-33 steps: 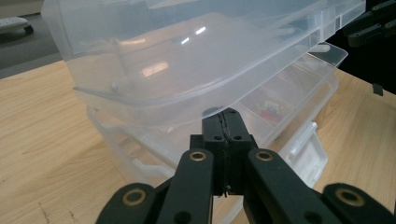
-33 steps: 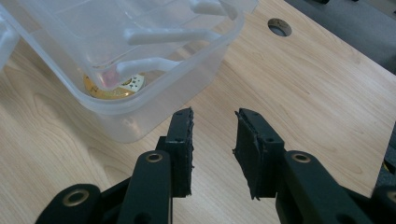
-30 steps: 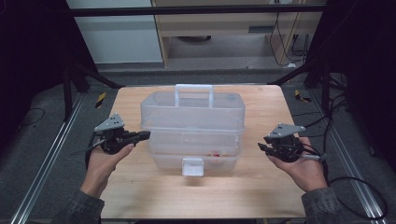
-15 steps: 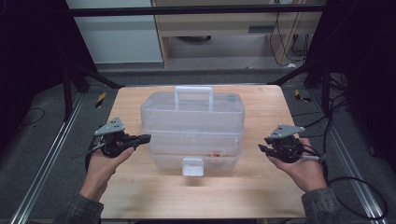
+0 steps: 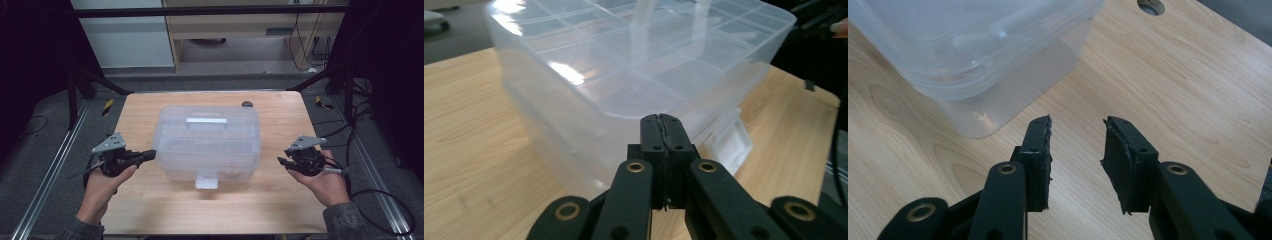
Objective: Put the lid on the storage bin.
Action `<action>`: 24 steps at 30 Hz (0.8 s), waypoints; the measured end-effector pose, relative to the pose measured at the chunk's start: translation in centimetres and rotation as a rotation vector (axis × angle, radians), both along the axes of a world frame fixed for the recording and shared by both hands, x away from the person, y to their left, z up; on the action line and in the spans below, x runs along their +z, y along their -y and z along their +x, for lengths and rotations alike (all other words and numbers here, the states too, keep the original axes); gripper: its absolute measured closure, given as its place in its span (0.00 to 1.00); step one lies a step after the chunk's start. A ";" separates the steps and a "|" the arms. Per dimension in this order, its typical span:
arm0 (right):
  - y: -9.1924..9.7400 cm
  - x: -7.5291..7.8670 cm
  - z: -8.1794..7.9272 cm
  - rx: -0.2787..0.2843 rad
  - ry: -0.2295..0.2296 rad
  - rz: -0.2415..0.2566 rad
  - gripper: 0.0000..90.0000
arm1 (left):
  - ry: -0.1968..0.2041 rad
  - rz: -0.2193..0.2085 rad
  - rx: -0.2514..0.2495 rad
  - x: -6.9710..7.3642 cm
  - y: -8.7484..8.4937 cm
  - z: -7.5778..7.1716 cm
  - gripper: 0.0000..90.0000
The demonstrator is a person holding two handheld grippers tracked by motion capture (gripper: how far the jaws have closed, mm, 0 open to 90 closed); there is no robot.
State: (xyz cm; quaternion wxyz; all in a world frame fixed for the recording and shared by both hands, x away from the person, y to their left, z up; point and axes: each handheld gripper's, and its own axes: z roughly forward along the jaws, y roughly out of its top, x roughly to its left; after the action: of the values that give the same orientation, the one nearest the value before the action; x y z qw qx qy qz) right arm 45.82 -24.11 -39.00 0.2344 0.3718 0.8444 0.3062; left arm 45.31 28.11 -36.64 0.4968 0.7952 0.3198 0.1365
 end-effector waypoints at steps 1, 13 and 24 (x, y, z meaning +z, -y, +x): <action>0.0 0.0 0.0 -0.002 -0.002 0.001 0.70 | 0.004 0.016 0.005 0.0 -0.2 -0.1 1.00; 0.1 -1.0 0.4 -0.017 -0.013 0.008 0.69 | 0.011 0.045 0.062 0.0 -3.1 -0.4 0.99; 0.4 -1.6 0.7 -0.034 -0.026 0.013 0.67 | 0.018 0.104 0.120 -0.3 -4.8 0.7 0.95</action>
State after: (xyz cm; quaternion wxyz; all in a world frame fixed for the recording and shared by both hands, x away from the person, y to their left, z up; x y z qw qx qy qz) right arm 46.54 -24.47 -40.59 0.2263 0.3913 0.8390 0.3027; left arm 46.05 32.90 -36.97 0.4487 0.7980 0.3551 0.1894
